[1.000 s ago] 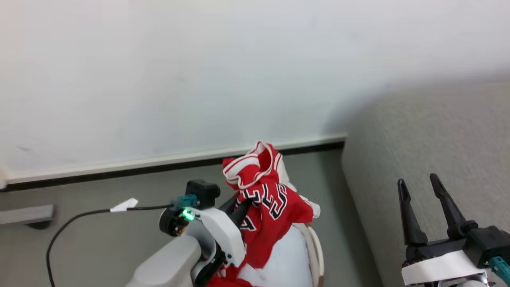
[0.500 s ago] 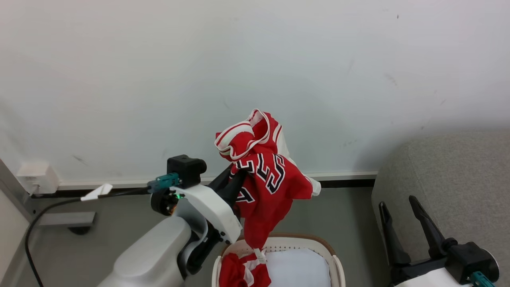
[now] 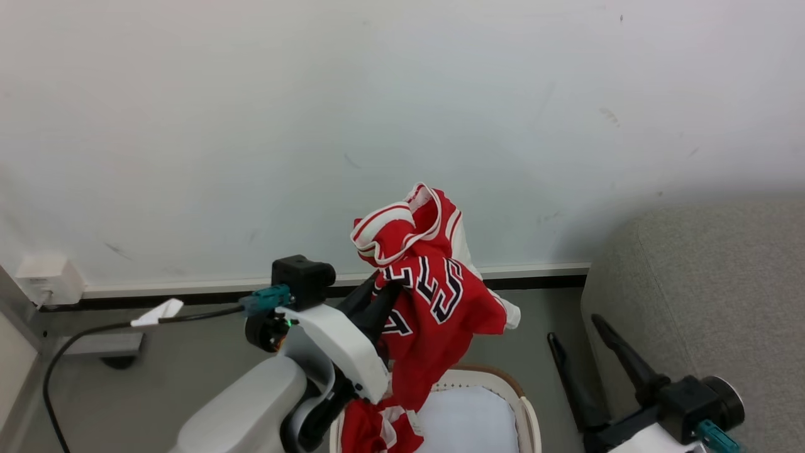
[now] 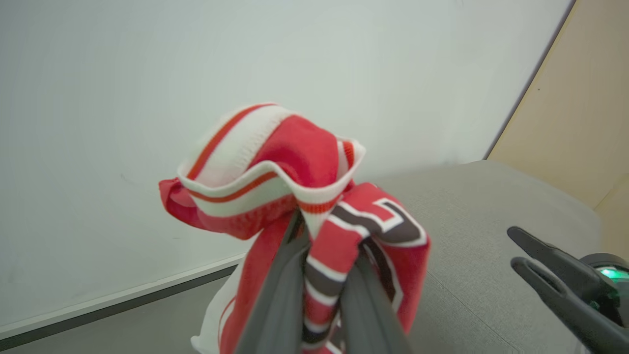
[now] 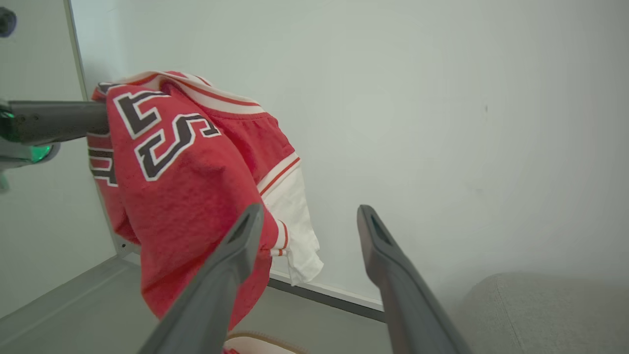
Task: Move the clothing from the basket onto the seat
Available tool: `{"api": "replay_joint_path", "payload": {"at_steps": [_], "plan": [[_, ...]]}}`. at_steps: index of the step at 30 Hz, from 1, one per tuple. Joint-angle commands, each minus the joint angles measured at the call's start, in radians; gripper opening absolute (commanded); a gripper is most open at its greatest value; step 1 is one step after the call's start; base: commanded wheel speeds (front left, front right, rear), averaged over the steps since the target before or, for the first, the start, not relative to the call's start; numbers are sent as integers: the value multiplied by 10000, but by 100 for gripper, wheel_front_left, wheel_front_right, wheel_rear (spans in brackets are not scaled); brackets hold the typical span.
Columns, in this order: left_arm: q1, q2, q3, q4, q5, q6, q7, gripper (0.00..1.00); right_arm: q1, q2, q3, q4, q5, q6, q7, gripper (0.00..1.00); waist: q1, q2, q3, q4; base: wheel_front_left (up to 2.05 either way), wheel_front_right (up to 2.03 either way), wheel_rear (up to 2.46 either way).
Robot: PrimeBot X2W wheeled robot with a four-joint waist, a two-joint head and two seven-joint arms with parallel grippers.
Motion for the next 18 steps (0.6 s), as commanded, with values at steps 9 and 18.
{"api": "replay_joint_path", "payload": {"at_steps": [9,18], "plan": [[270,-224,-445,-455,245,-59,123,0,-1364,-1184,2038,610,1165,-21,765,100,0,0,-64,327,0,0,0],[463,-719,-1081,-579,324,-323,358,0,-2262,-2074,4151,1433,2580,-21,1464,100,0,0,-229,1063,0,0,0]]}}
